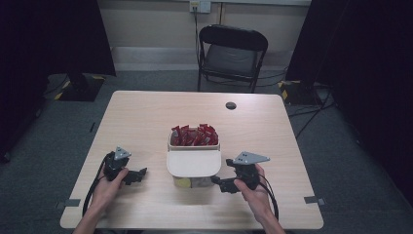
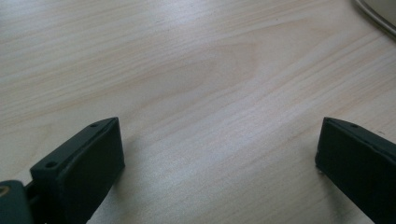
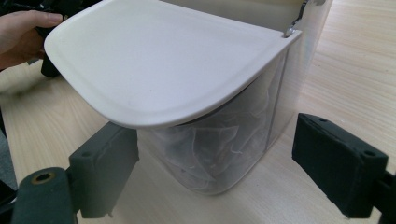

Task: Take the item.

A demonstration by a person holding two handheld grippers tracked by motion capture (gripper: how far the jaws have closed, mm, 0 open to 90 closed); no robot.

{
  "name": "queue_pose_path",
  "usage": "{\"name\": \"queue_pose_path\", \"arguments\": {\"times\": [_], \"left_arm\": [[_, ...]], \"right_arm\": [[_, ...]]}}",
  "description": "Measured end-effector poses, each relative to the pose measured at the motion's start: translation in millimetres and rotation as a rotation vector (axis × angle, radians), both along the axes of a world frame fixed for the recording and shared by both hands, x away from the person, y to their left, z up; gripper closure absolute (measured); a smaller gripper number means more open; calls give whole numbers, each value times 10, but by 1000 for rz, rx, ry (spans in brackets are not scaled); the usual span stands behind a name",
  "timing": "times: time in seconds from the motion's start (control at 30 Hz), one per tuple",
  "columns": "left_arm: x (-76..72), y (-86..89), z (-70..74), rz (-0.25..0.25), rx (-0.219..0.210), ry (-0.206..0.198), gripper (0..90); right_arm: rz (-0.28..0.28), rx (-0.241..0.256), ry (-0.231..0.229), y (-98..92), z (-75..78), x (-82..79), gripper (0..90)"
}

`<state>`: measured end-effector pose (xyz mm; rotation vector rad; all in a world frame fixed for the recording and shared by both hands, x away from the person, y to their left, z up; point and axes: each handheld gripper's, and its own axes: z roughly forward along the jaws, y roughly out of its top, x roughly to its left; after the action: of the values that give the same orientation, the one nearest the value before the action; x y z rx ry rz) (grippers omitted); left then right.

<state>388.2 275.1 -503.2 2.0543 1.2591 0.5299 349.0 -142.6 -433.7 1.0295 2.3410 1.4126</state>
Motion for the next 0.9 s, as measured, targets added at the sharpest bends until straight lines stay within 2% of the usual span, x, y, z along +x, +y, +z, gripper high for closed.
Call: {"name": "queue_pose_path", "arguments": {"times": [0.9], "left_arm": [[0,2,1,-1,4,-1,4]], "right_arm": [[-1,25,-15,-7,48,15,147]]}}
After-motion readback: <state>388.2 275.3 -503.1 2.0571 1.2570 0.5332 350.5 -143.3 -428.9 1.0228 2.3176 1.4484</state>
